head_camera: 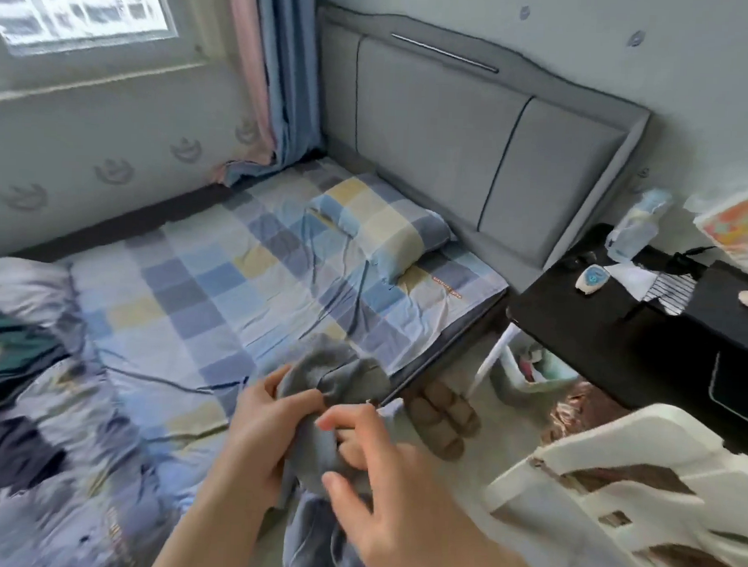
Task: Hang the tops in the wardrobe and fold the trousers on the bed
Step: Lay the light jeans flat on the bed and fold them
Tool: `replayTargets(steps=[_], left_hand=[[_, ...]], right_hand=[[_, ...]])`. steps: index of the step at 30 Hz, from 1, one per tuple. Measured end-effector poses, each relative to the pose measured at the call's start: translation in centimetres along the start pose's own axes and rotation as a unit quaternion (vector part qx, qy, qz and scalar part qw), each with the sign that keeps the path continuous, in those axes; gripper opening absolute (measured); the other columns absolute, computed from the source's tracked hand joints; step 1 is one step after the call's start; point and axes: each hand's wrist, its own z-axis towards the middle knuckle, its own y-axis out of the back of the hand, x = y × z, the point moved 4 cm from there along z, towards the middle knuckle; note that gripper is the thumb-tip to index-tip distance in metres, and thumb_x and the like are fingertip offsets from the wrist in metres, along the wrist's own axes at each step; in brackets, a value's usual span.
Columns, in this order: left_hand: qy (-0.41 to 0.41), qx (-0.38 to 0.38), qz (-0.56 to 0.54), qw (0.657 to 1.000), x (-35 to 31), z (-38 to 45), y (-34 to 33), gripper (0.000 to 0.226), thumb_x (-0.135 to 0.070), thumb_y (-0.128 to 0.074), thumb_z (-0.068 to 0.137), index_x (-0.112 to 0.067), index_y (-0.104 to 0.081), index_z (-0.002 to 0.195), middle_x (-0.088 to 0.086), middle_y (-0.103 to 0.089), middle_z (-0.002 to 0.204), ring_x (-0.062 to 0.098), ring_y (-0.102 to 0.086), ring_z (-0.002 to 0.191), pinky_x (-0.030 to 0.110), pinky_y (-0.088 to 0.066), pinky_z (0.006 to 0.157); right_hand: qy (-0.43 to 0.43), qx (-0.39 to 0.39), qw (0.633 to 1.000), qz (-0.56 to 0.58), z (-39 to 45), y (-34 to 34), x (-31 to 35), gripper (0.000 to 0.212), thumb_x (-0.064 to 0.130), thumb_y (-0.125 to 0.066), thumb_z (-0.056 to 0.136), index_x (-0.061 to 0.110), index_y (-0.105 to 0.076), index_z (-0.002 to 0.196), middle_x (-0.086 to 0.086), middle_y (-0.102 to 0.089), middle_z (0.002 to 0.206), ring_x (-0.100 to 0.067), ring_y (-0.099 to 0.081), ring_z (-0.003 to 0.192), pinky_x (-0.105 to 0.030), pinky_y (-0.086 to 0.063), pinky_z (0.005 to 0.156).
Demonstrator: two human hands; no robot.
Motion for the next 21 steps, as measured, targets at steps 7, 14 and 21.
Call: replayTargets(steps=[7, 14, 21], left_hand=[[-0.067, -0.066, -0.002, 0.996, -2.1, 0.4, 7.2, 0.045, 0.006, -0.057, 0.058, -0.022, -0.077, 0.087, 0.014, -0.069, 0.077, 0.025, -0.065, 0.068, 0.034, -0.055, 0.063], [-0.153, -0.009, 0.101, 0.983, -5.6, 2.7, 8.1, 0.051, 0.0, -0.054, 0.052, -0.016, -0.074, 0.096, 0.012, -0.072, 0.085, 0.02, -0.068, 0.08, 0.027, -0.055, 0.065], [-0.145, -0.03, 0.065, 0.987, -9.0, 7.1, 10.7, 0.043, 0.001, -0.061, 0.056, -0.011, -0.072, 0.095, 0.012, -0.069, 0.088, 0.024, -0.067, 0.082, 0.028, -0.057, 0.066]], right_hand=[[-0.124, -0.078, 0.989, 0.03, 5.3, 0.9, -8.9, 0.032, 0.01, -0.057, 0.091, 0.039, -0.051, 0.1, 0.016, -0.071, 0.094, 0.002, -0.064, 0.092, -0.019, -0.052, 0.078], [-0.226, 0.113, 0.967, -0.028, 14.5, 0.1, -18.2, 0.087, 0.01, -0.067, 0.087, 0.023, -0.008, 0.151, -0.005, -0.041, 0.14, -0.023, -0.047, 0.126, -0.032, -0.042, 0.098], [-0.086, 0.128, 0.981, 0.115, 24.4, 4.6, -15.5, 0.025, 0.015, -0.055, 0.096, 0.035, -0.057, 0.112, 0.009, -0.06, 0.124, -0.001, -0.056, 0.112, -0.022, -0.044, 0.099]])
